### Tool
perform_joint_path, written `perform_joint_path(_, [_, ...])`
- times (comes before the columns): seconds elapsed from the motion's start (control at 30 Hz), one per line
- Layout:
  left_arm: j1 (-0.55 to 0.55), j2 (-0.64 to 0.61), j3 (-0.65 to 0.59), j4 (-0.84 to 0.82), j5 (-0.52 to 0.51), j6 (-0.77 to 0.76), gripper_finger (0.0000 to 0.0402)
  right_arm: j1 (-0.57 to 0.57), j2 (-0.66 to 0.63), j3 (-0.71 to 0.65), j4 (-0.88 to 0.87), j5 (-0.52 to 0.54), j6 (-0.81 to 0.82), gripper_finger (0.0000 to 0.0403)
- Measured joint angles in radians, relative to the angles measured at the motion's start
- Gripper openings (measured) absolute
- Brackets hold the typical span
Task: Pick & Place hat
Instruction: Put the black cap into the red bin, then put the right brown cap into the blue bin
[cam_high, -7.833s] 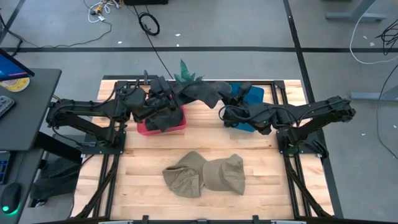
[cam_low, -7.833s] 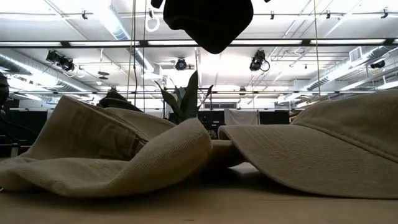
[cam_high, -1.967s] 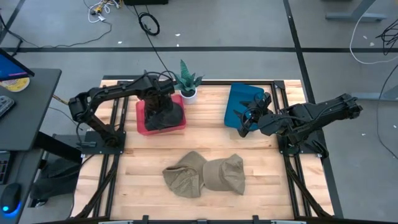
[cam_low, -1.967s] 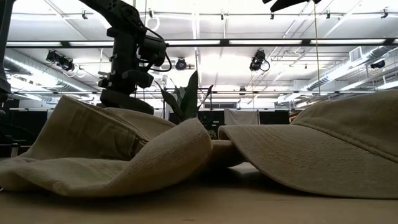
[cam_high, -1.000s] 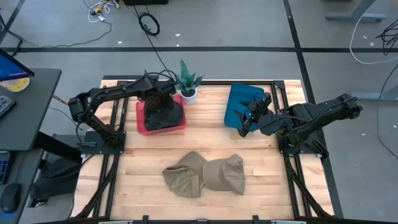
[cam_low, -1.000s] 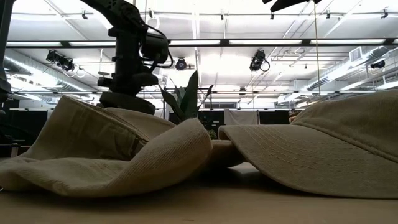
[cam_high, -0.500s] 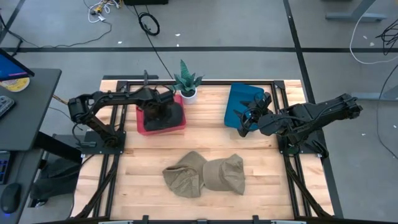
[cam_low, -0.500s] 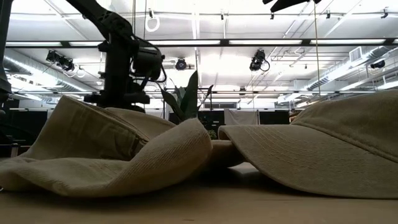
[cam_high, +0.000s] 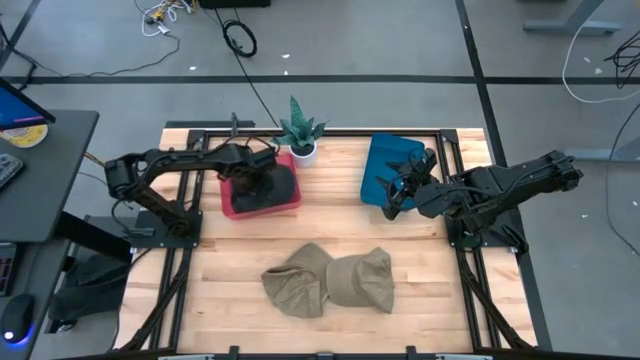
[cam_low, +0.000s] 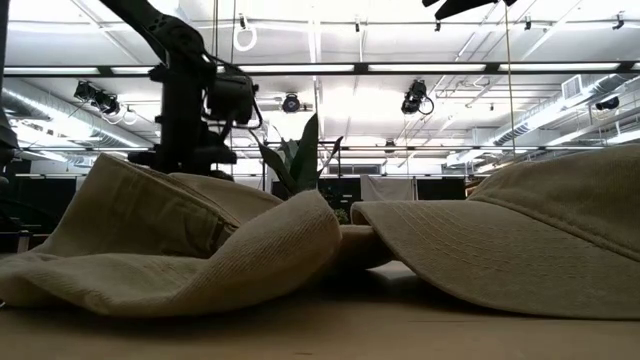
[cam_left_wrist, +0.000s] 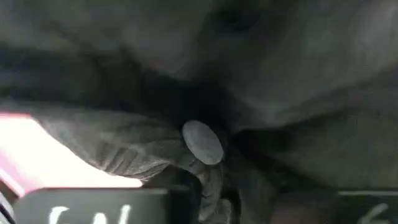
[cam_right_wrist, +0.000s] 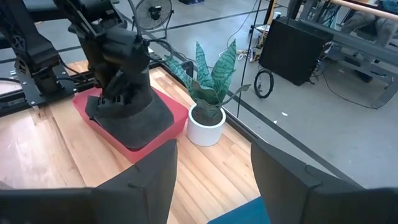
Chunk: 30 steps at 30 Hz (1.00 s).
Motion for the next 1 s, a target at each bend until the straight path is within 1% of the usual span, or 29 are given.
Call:
perform_joint_path(0.2, [0.000,-0.124,0.000,0.001,0.023,-0.002,0.0168,0.000,0.000,0.000,0.000,-0.009,0.000,0.0207])
perform_joint_path(0.37, [-0.003,-0.240,0.001,0.003,0.063,-0.007,0.0236,0.000,0.000,0.000,-0.001,-0.020,0.000,0.0207])
perform_joint_path(0.5, [-0.003,-0.330,0.001,0.008,0.084,-0.009,0.0271,-0.002,0.000,0.000,-0.005,-0.034,0.000,0.0207])
perform_joint_path(0.63, [-0.013,-0.423,0.001,0.043,0.114,-0.043,0.0280,-0.002,0.000,0.000,-0.038,-0.042,0.002,0.0207])
perform_joint_path(0.7, [-0.035,-0.468,0.001,0.087,0.132,-0.069,0.0278,-0.003,0.000,0.000,-0.067,-0.077,0.022,0.0207])
perform_joint_path(0.77, [-0.067,-0.505,0.001,0.158,0.168,-0.087,0.0271,-0.003,0.000,0.000,-0.112,-0.137,0.073,0.0207])
perform_joint_path(0.87, [-0.141,-0.550,0.001,0.293,0.262,-0.157,0.0259,-0.003,0.000,-0.001,-0.217,-0.252,0.220,0.0207])
perform_joint_path(0.93, [-0.210,-0.562,0.002,0.398,0.273,-0.199,0.0250,-0.003,0.000,-0.016,-0.286,-0.318,0.342,0.0207])
perform_joint_path(1.0, [-0.280,-0.560,0.002,0.500,0.249,-0.208,0.0242,-0.003,0.000,-0.055,-0.368,-0.397,0.493,0.0207])
